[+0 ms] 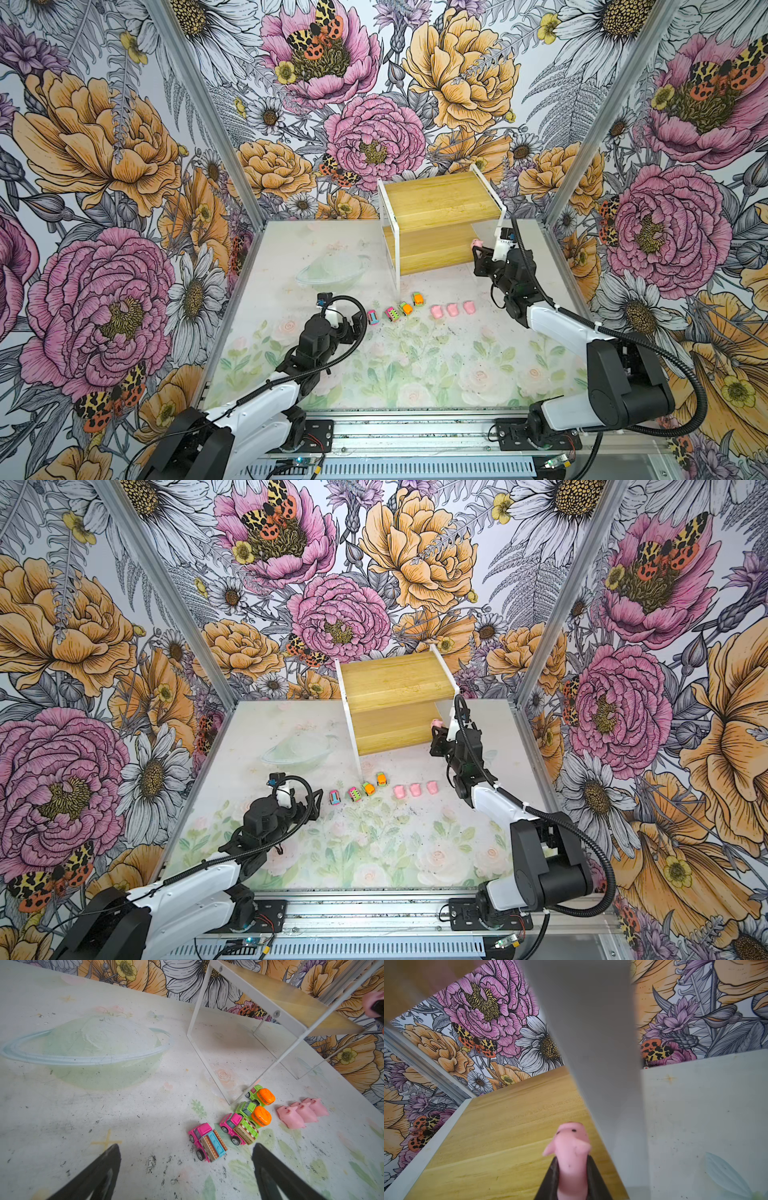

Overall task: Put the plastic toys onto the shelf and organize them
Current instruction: 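Lower the pig onto the lower shelf and open the right gripper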

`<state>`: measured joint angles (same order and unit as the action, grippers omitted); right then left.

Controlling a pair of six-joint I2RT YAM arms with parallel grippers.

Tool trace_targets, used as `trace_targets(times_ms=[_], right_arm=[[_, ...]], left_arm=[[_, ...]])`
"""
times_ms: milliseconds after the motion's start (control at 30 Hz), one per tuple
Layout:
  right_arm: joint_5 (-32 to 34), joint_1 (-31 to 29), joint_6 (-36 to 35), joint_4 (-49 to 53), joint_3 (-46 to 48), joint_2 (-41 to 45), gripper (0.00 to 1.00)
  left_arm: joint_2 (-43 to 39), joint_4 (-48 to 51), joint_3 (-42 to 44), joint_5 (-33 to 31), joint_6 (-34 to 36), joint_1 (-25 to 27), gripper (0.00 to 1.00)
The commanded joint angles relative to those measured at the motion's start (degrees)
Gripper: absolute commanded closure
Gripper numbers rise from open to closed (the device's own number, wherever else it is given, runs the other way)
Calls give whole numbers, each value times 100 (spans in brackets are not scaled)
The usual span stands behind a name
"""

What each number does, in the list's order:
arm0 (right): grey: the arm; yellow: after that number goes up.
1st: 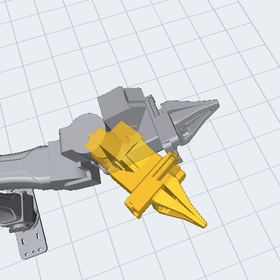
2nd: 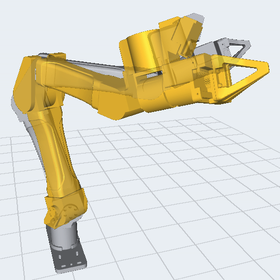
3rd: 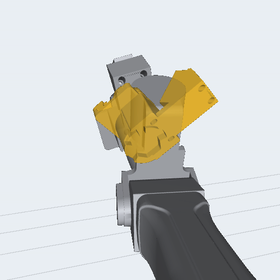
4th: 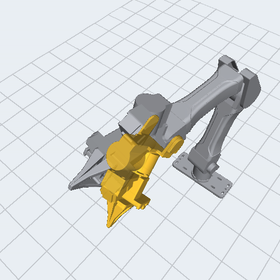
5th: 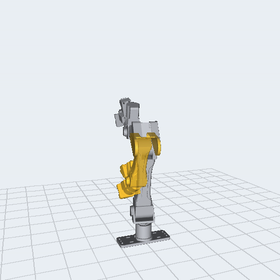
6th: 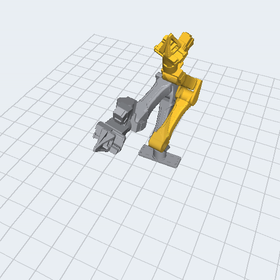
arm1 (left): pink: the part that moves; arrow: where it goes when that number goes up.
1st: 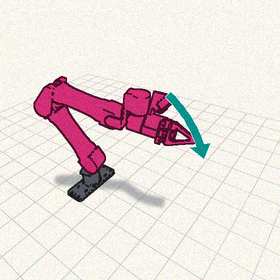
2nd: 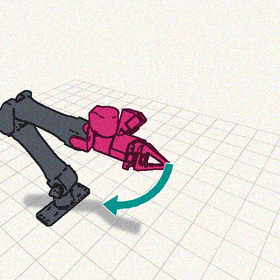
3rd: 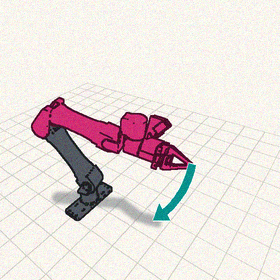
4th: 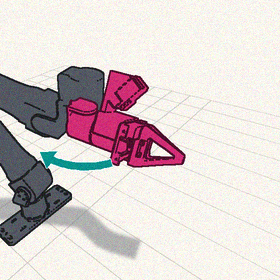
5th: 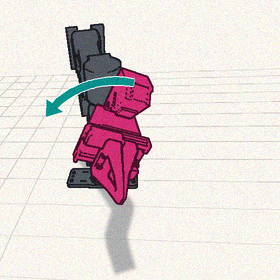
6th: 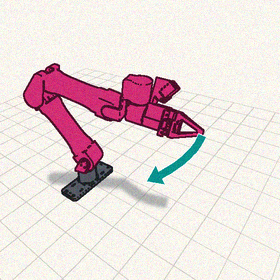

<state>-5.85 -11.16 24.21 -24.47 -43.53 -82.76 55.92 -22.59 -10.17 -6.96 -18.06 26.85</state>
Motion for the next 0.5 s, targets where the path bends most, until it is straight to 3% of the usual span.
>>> trace_targets(times_ms=[0,467], right_arm=[[-44,27,28,-216,-200,-124,78],[-215,26,-6,-361,-200,-376,78]], left_arm=[[-82,-144,-67,89,23,-46,1],[-107,-150,-49,79,20,-48,1]])
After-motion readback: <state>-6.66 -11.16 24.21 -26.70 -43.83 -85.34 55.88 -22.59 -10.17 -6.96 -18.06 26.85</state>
